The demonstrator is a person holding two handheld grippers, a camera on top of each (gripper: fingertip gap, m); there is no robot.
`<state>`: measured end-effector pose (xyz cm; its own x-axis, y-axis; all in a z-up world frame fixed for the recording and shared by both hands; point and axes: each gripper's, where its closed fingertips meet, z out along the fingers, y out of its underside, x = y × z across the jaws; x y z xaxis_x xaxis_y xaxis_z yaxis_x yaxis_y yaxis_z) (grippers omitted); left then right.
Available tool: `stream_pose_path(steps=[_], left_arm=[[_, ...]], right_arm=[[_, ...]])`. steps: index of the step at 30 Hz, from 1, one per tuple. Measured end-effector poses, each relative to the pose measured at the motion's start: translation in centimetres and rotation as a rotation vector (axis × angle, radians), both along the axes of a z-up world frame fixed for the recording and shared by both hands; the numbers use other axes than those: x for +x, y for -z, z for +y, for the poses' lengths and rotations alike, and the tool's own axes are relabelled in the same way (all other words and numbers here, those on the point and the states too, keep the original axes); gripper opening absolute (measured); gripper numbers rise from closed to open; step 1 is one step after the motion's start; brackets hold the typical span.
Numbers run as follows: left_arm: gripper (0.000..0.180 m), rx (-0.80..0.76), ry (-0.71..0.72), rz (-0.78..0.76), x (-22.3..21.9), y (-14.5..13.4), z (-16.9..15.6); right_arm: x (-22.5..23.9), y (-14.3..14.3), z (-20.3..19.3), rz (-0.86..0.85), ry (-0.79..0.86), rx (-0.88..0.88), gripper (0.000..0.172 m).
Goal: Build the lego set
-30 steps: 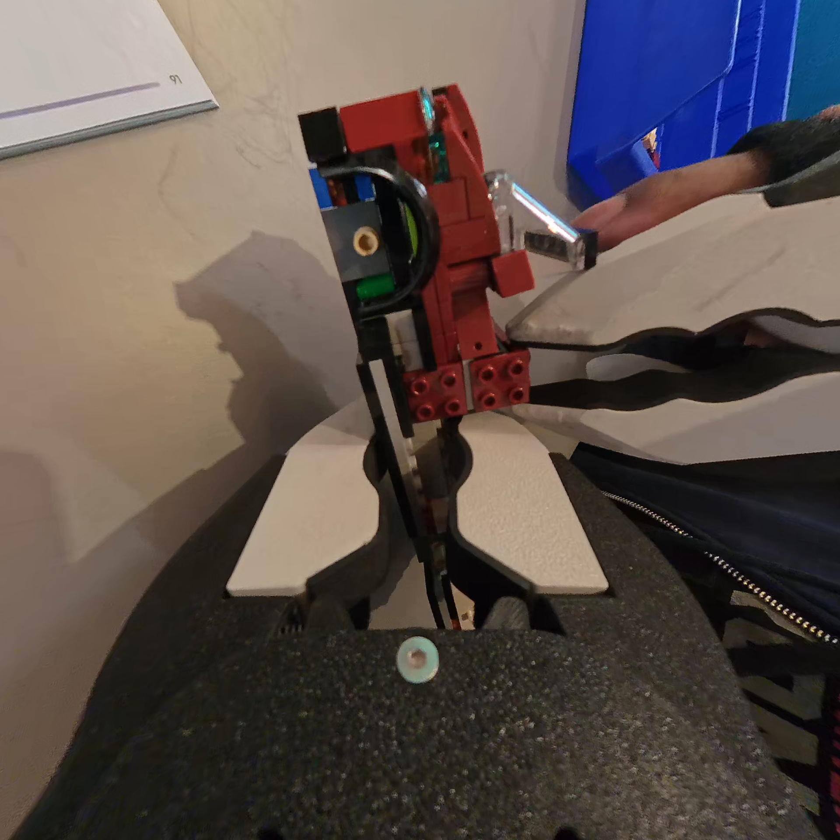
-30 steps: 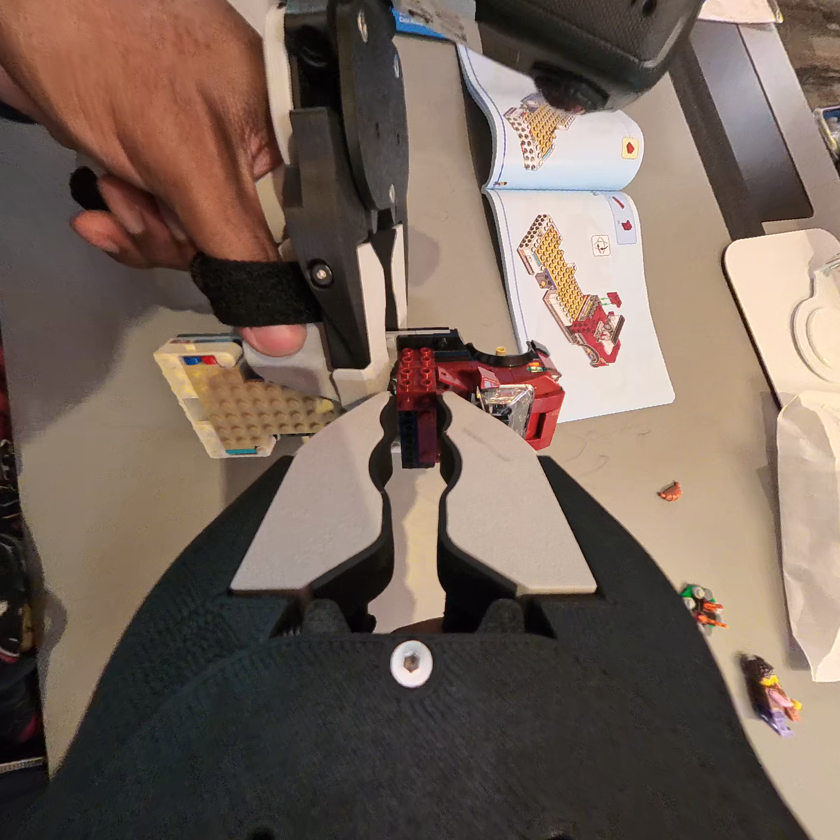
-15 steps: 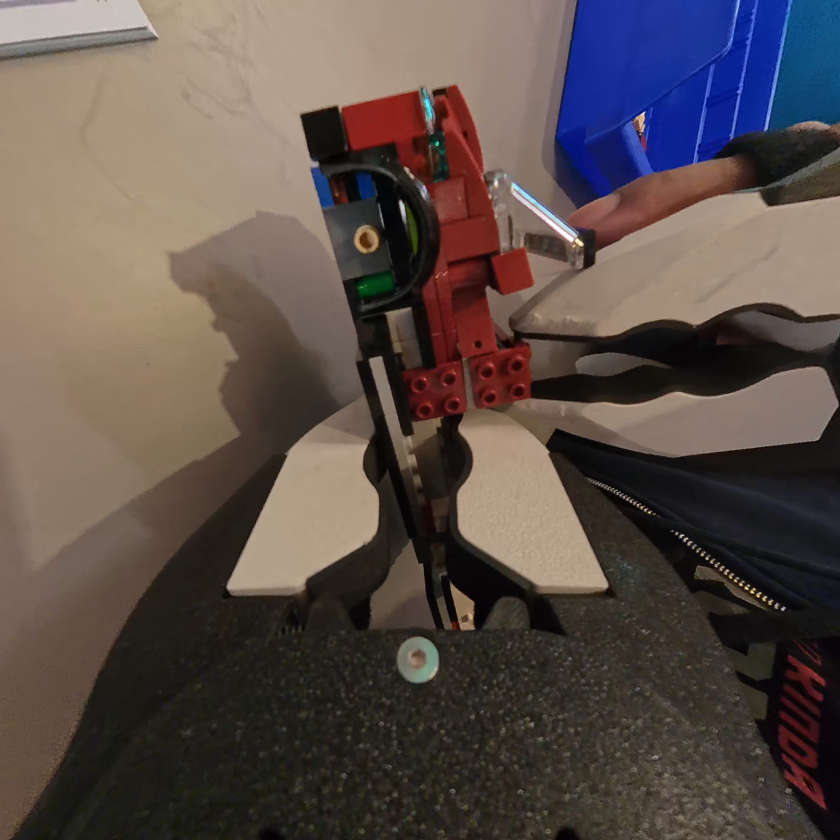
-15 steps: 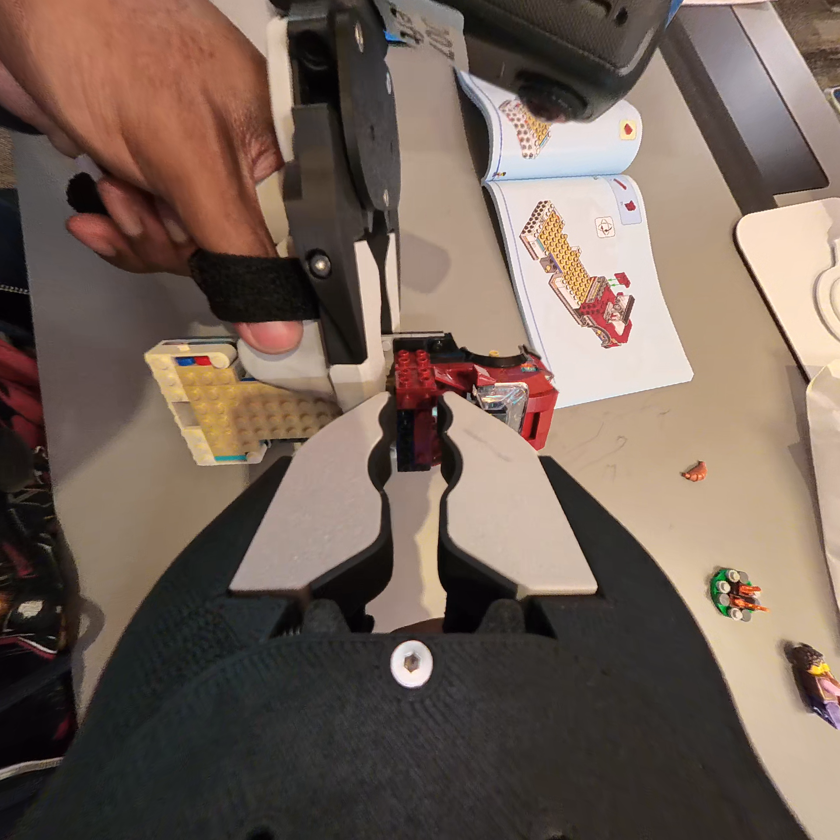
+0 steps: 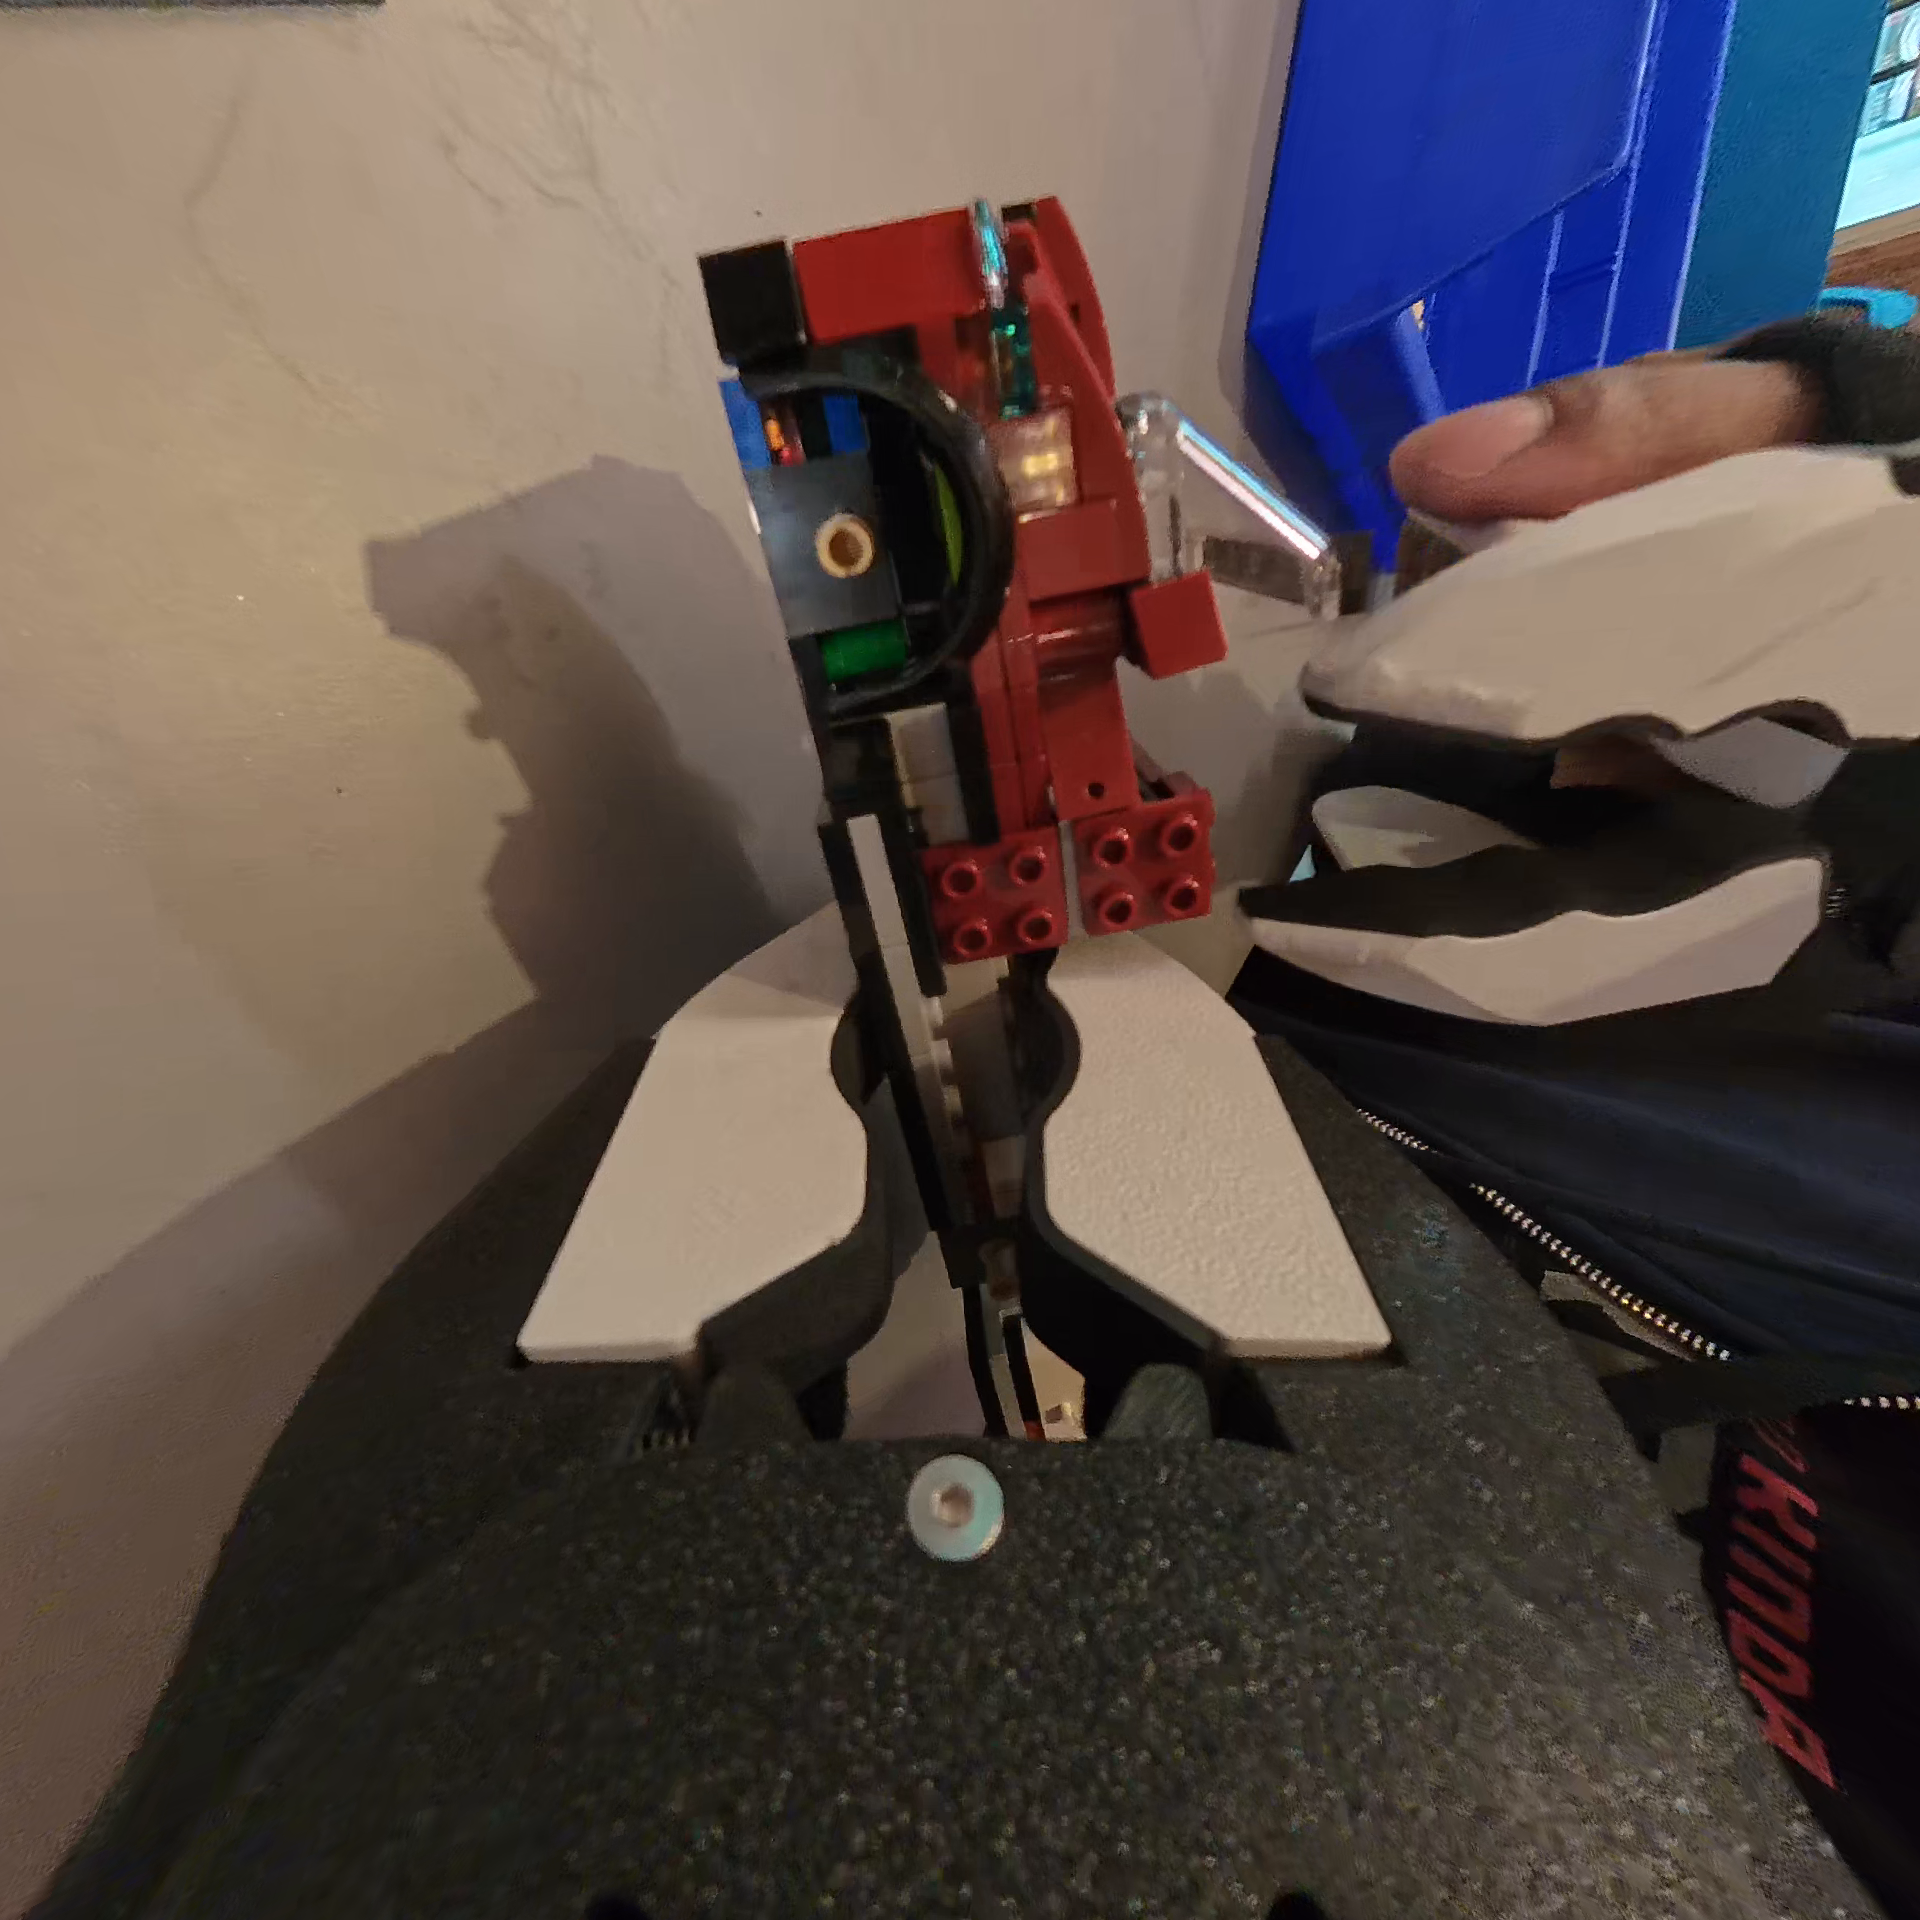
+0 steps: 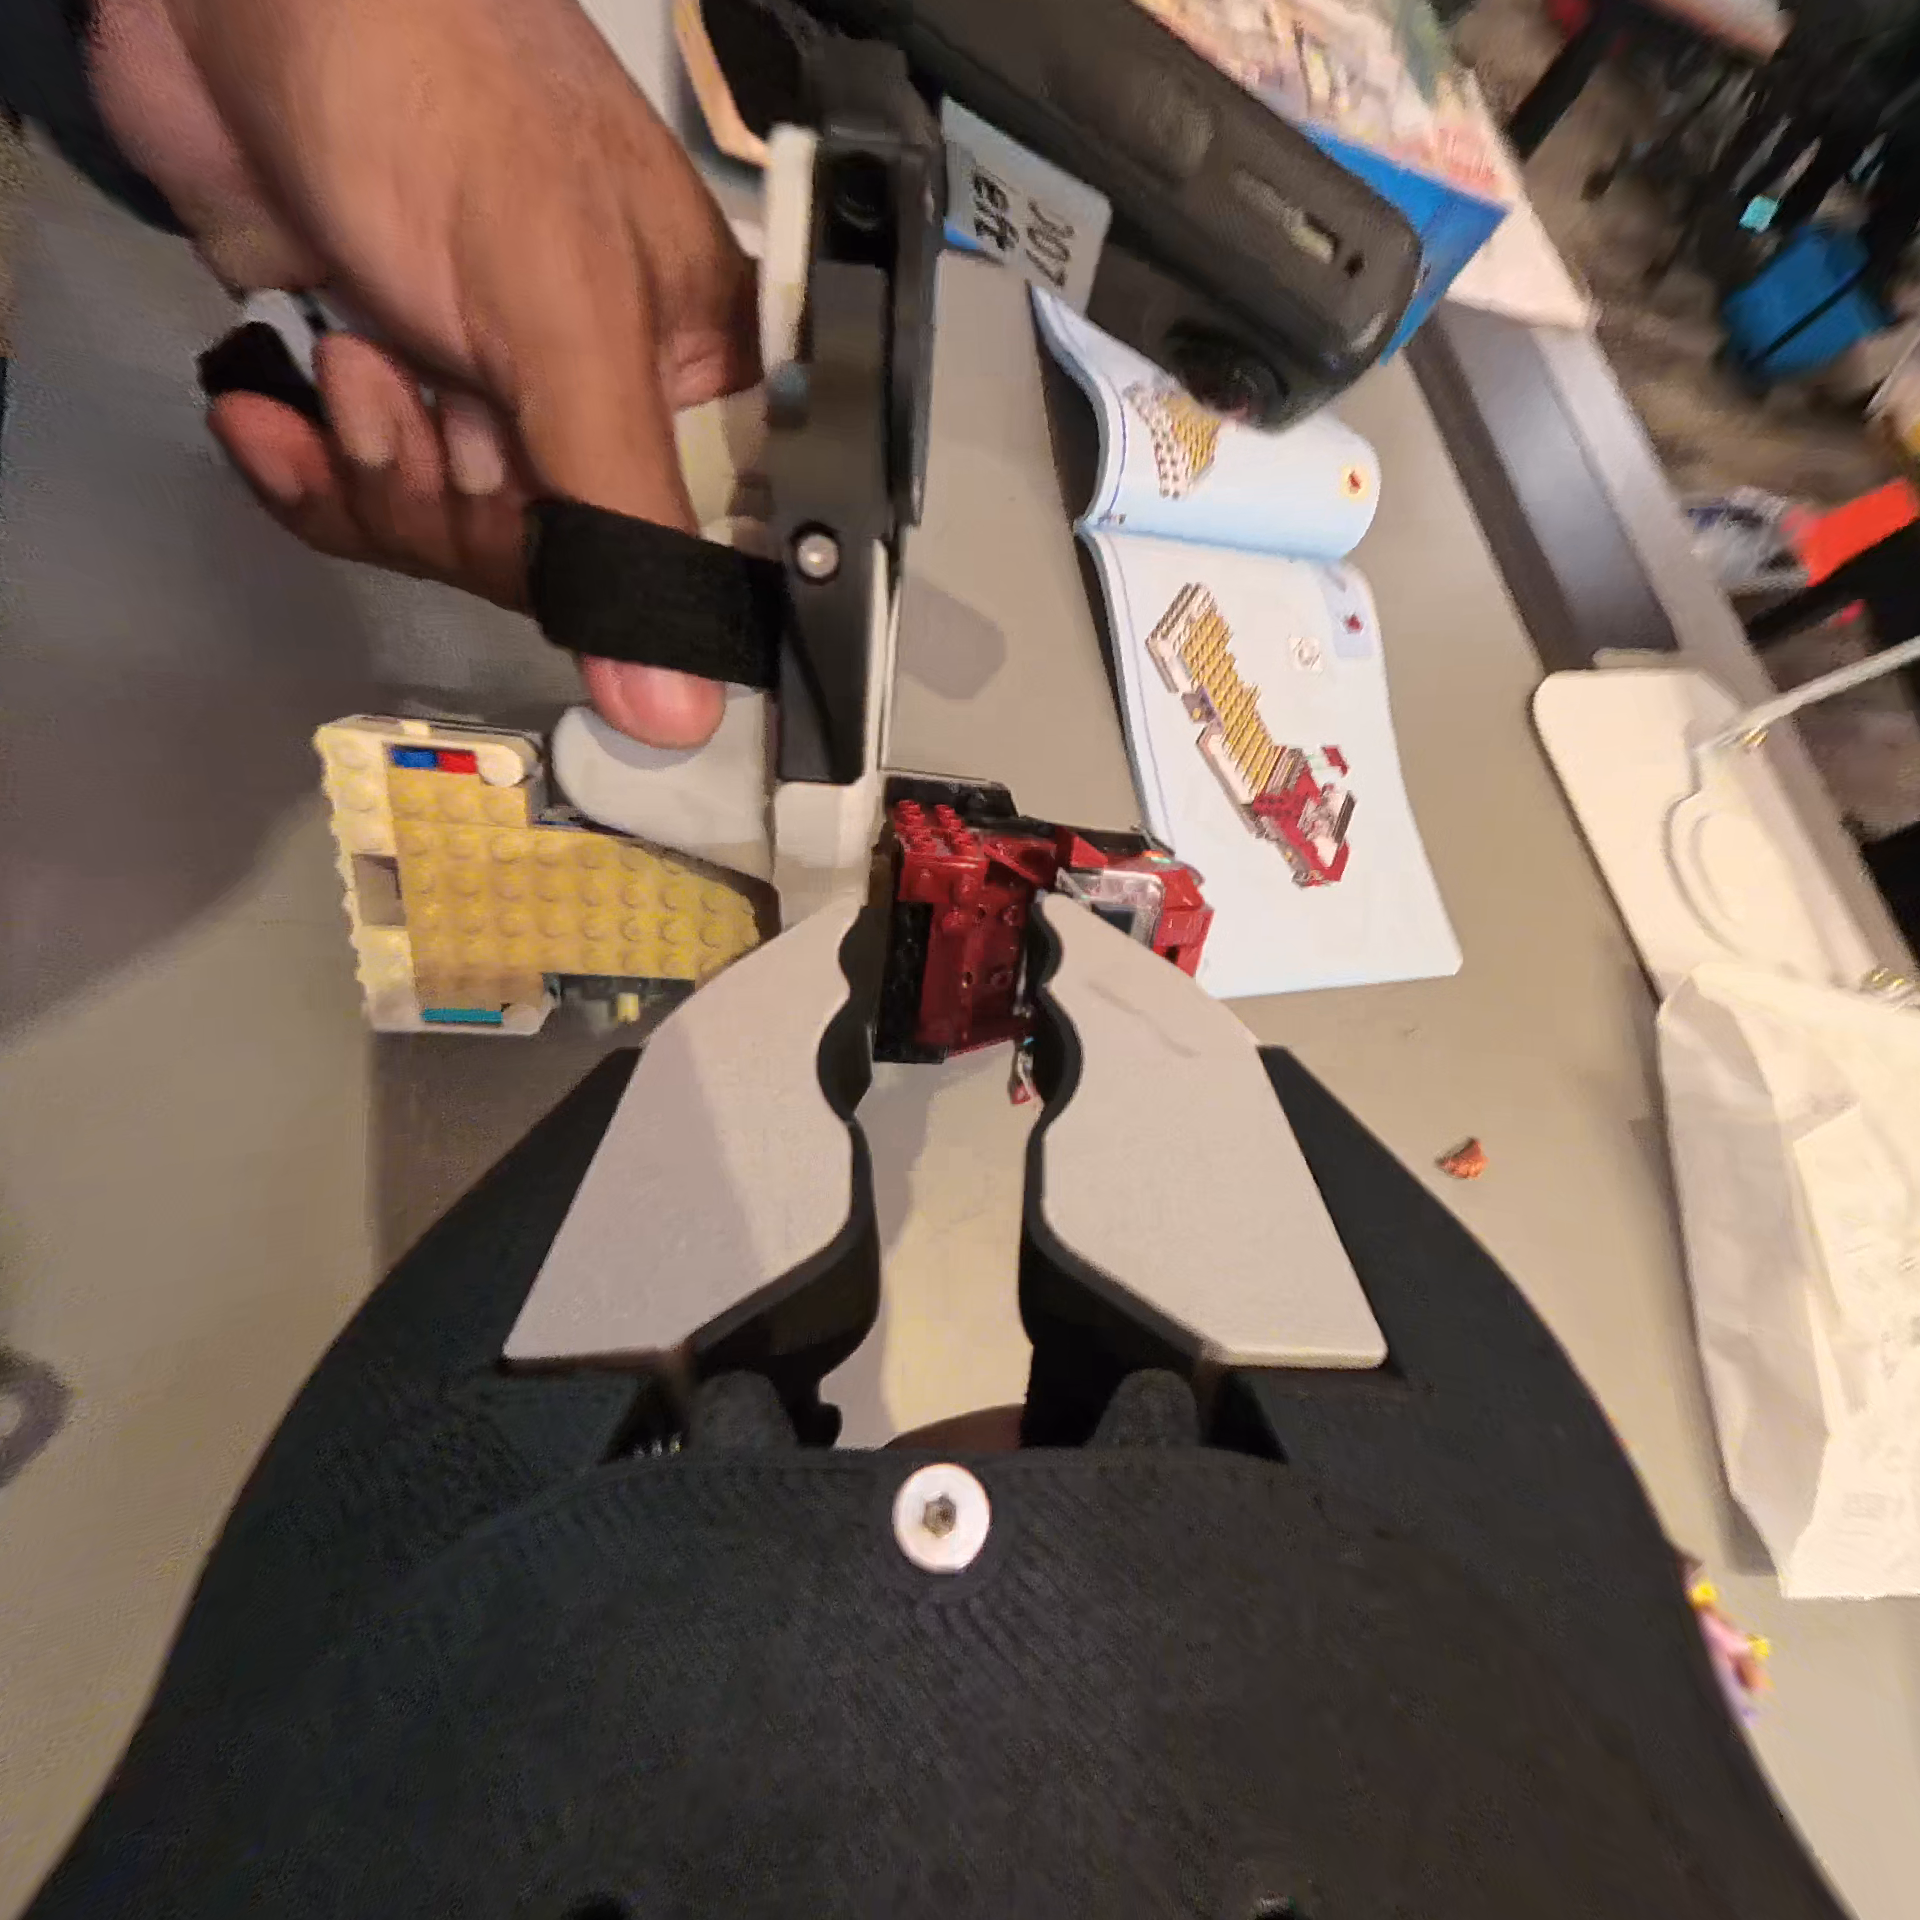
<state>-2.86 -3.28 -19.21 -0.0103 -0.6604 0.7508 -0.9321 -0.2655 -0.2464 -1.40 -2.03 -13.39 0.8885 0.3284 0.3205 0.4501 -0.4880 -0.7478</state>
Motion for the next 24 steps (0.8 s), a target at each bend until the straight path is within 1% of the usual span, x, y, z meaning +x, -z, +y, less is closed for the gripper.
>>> stream_pose_path(steps=[5,8,9,10,13,16,24], left_arm=[[0.024,-0.060,-0.019,-0.026,0.0,-0.4,0.0],[0.024,-0.099,-0.026,-0.056,0.0,-0.8,-0.1],[0.024,-0.106,-0.026,-0.064,0.0,-0.8,-0.2],[0.024,-0.103,-0.026,-0.075,-0.1,-0.8,-0.1],[0.024,-0.068,-0.026,-0.103,0.0,-0.6,0.0],[0.024,-0.067,-0.031,-0.115,0.1,-0.6,-0.2],[0.024,0.043,-0.012,-0.148,0.4,-0.1,-0.1]], right_arm=[[-1.3,-0.4,-0.3,-0.041,-0.083,0.126,0.026],[-1.4,-0.9,-0.2,-0.012,-0.087,0.198,0.026],[-1.4,-1.1,-0.2,0.010,-0.076,0.220,0.025],[-1.2,-1.4,-0.1,0.037,-0.055,0.240,0.019],[-1.1,-1.8,0.1,0.103,-0.026,0.282,0.008],[-1.0,-1.3,0.2,0.113,-0.023,0.267,0.004],[-0.8,-0.5,0.2,0.114,-0.020,0.254,0.005]])
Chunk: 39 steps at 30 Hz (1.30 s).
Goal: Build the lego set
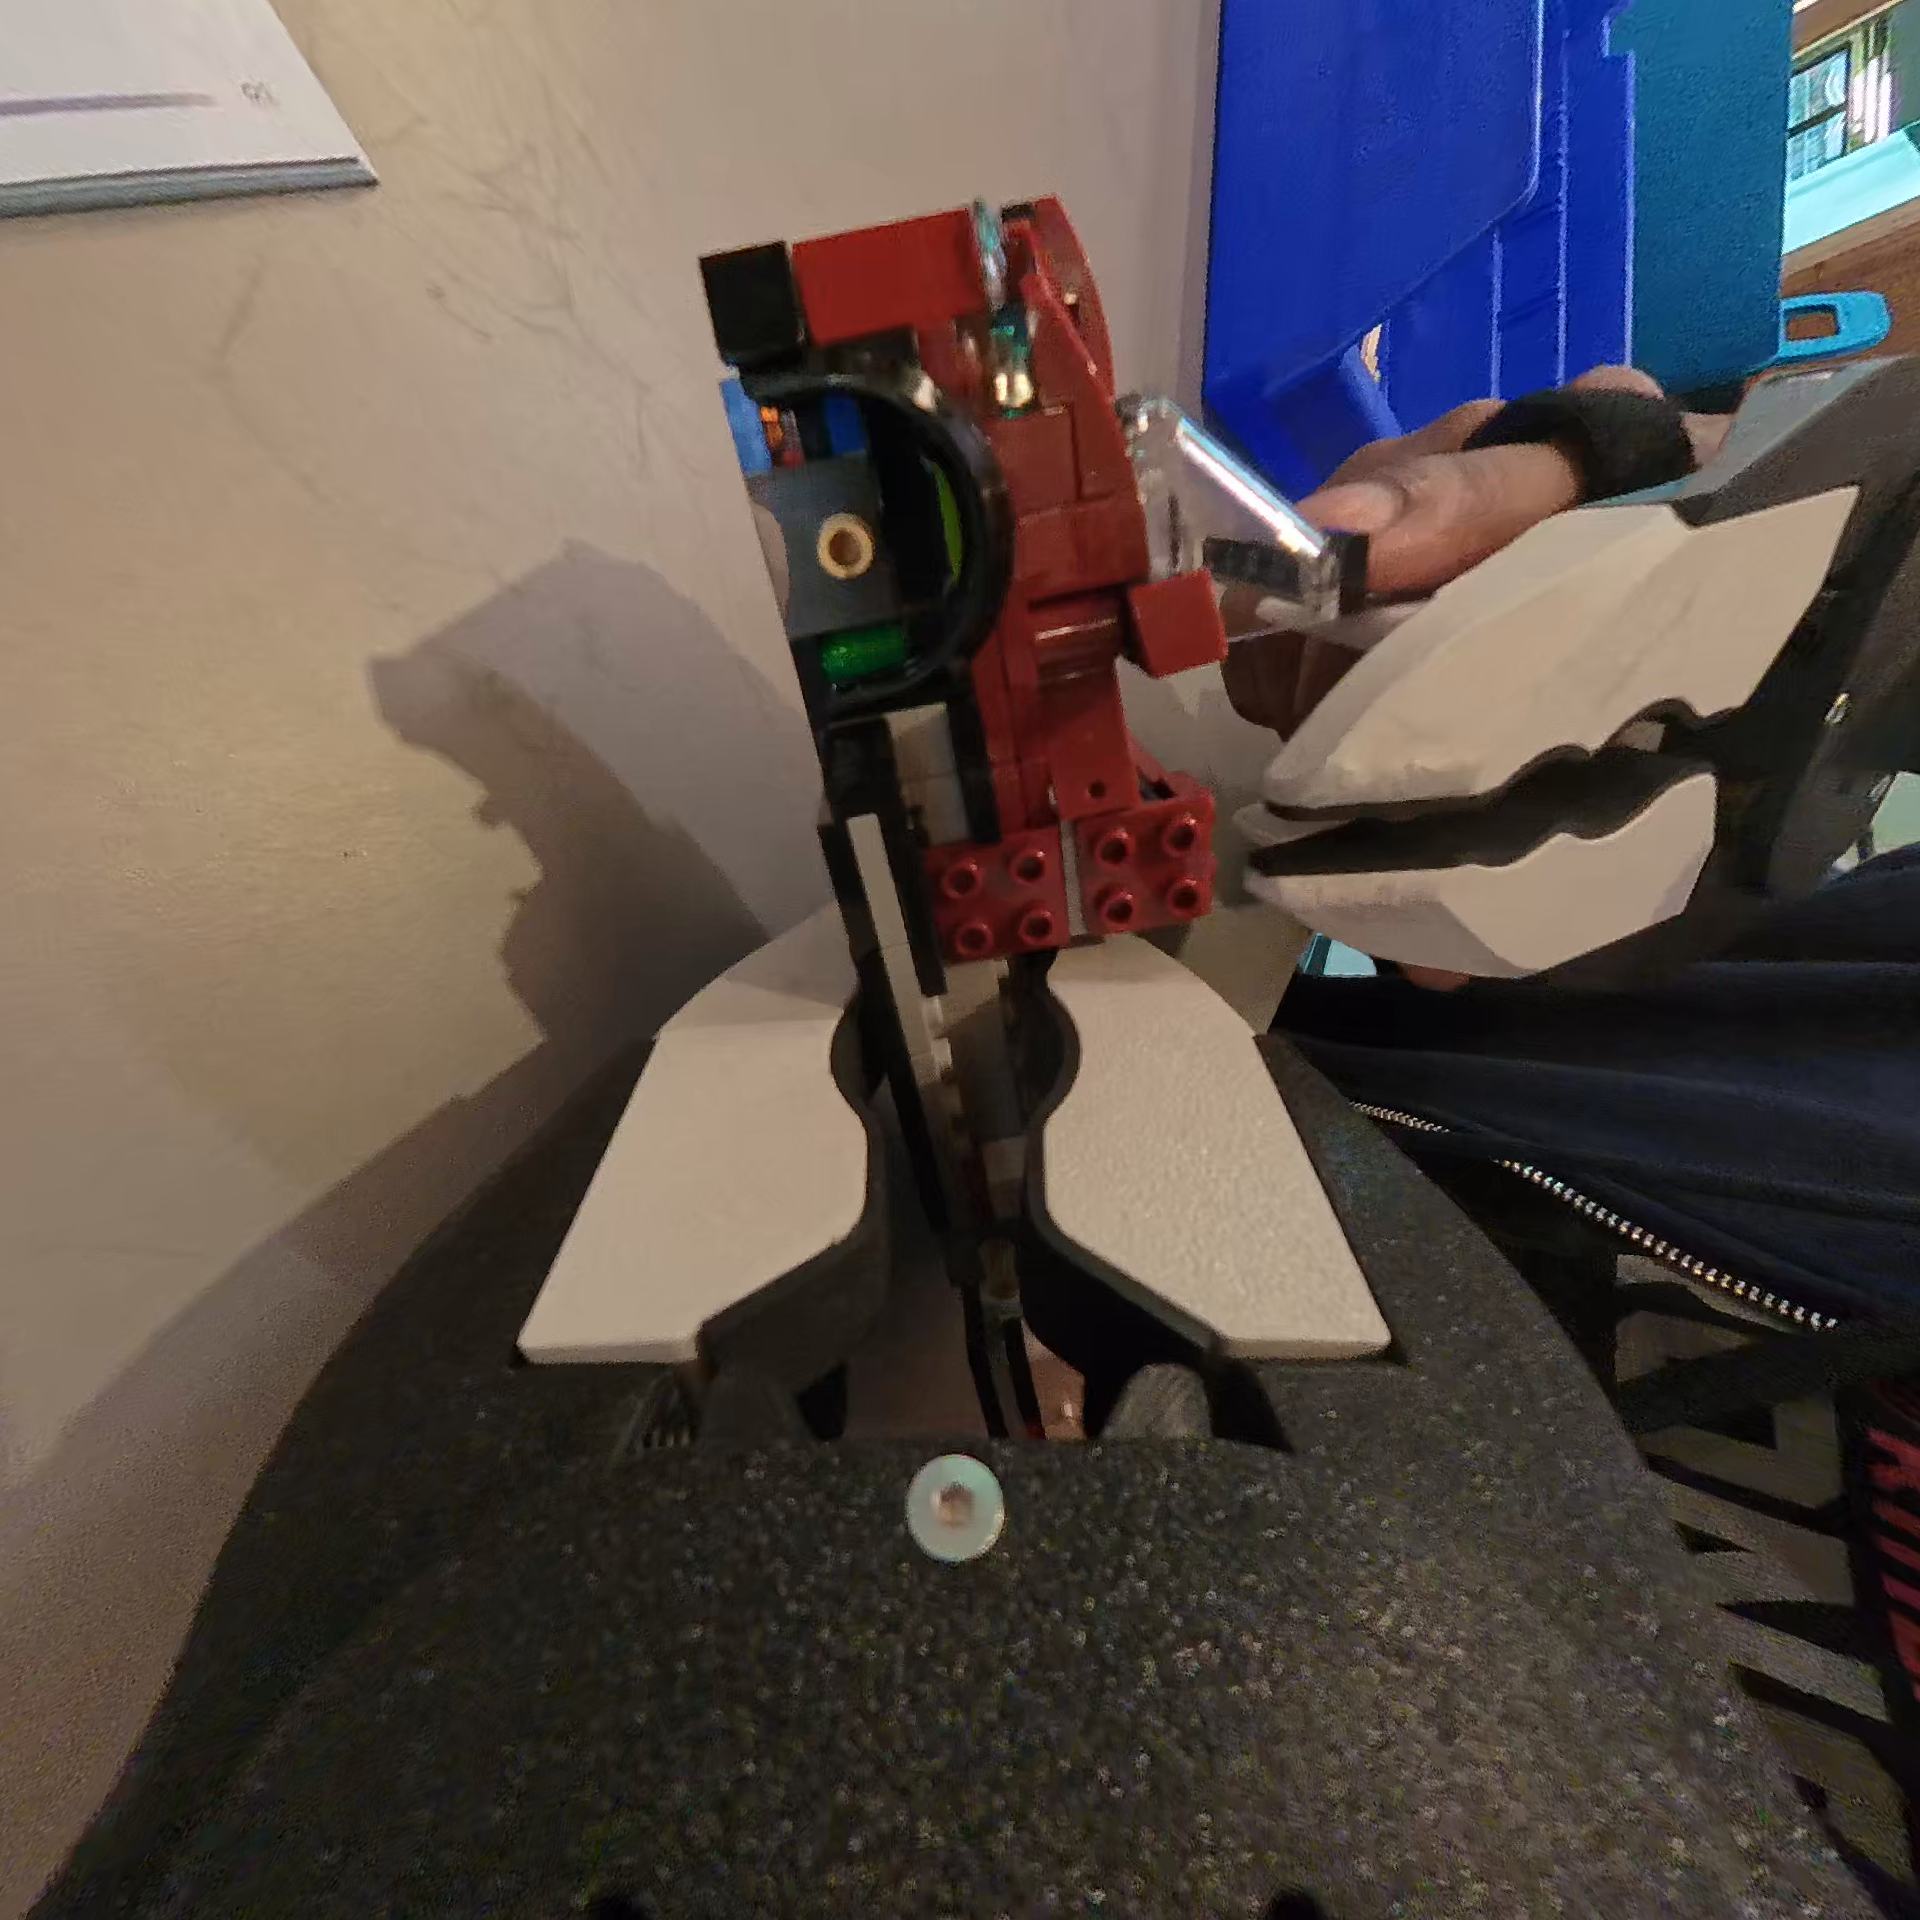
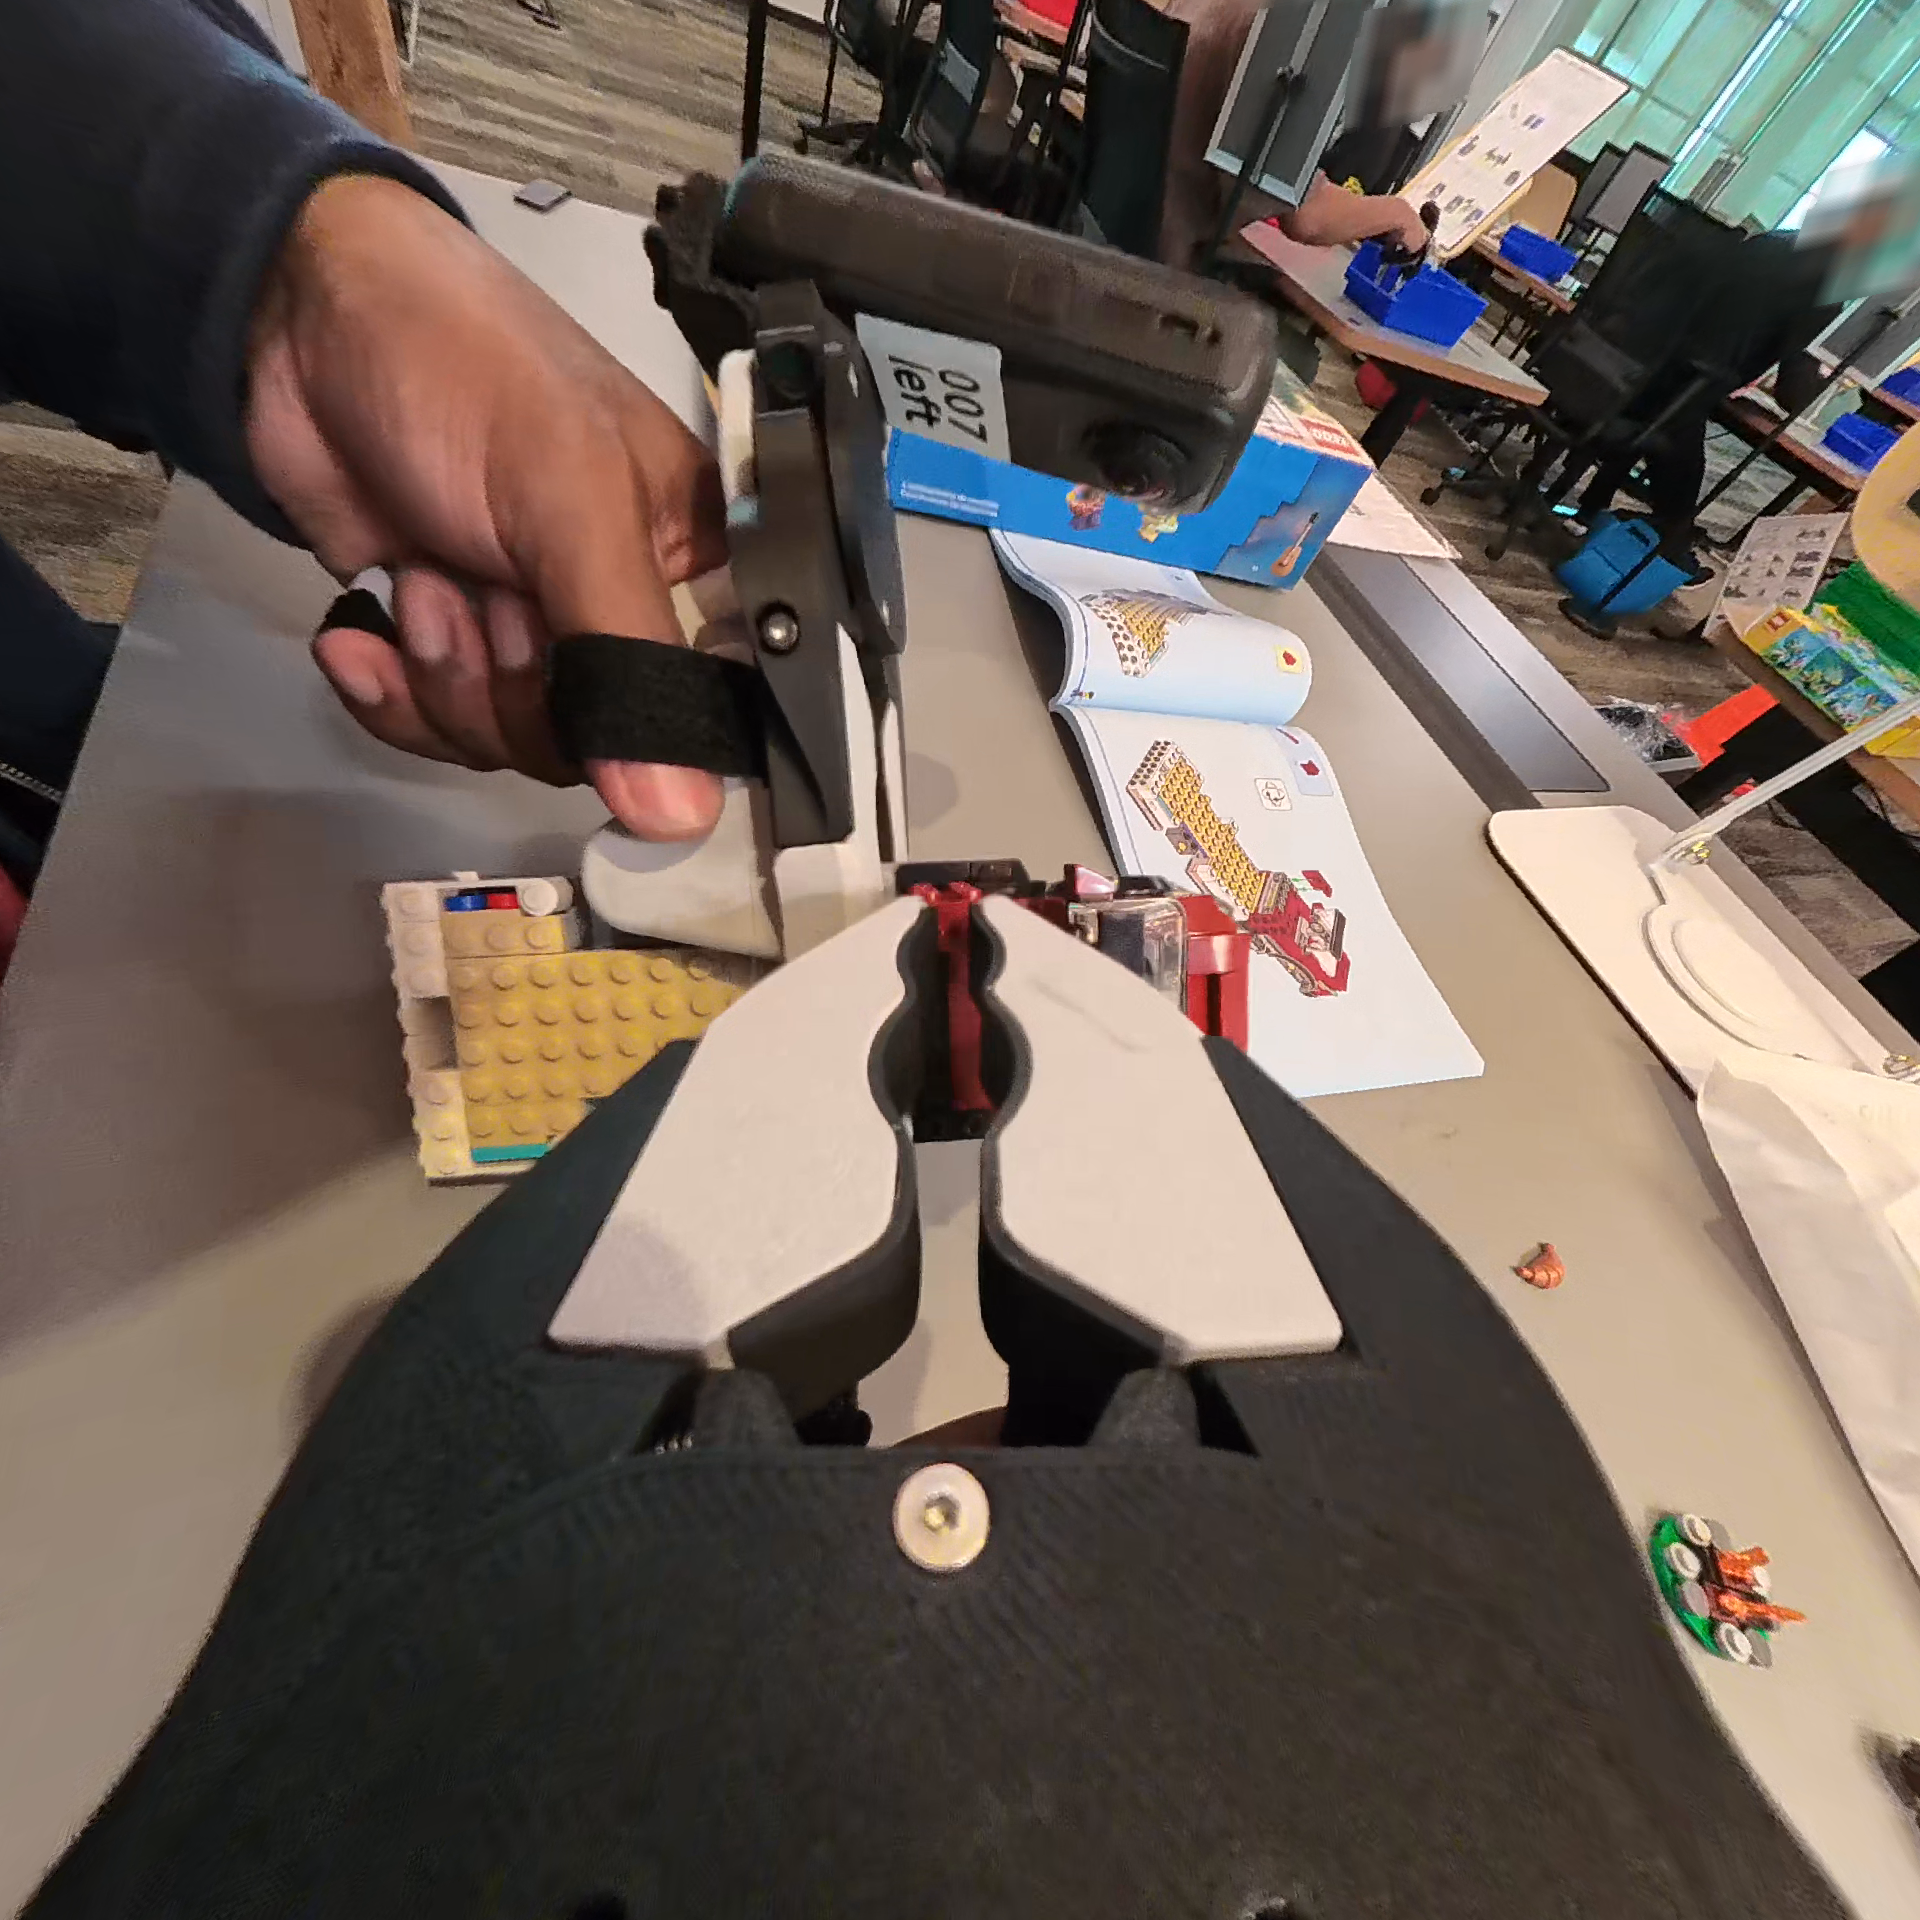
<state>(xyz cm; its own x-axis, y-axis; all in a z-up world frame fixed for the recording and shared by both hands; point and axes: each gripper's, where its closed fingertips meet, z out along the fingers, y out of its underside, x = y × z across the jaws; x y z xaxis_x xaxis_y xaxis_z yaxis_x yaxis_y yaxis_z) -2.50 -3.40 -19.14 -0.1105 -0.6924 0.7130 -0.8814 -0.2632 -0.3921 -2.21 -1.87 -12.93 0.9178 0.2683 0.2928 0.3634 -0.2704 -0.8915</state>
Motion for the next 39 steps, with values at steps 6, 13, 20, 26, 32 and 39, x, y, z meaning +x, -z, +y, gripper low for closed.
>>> stream_pose_path(steps=[6,13,20,26,32,39], left_arm=[[0.024,0.041,0.008,-0.047,0.1,-0.3,0.0],[0.024,0.043,-0.016,-0.075,0.2,-0.7,-0.2],[0.024,0.035,-0.033,-0.063,0.0,-0.6,0.0],[0.024,0.066,-0.029,-0.076,0.0,-0.8,0.0],[0.024,0.120,-0.026,-0.110,0.1,-1.1,0.2],[0.024,0.176,-0.024,-0.133,0.0,-1.2,0.4]], right_arm=[[0.1,-0.2,-0.1,-0.030,0.019,0.015,0.006],[-0.2,-1.1,-0.2,-0.122,0.044,0.063,0.007],[-0.6,-1.0,-0.5,-0.111,0.023,0.042,0.006],[-0.4,-0.4,-0.5,-0.115,0.034,0.012,0.005],[-0.5,-0.5,-0.5,-0.102,0.036,0.008,0.001],[-0.6,-0.7,-0.5,-0.091,0.043,0.003,0.000]])
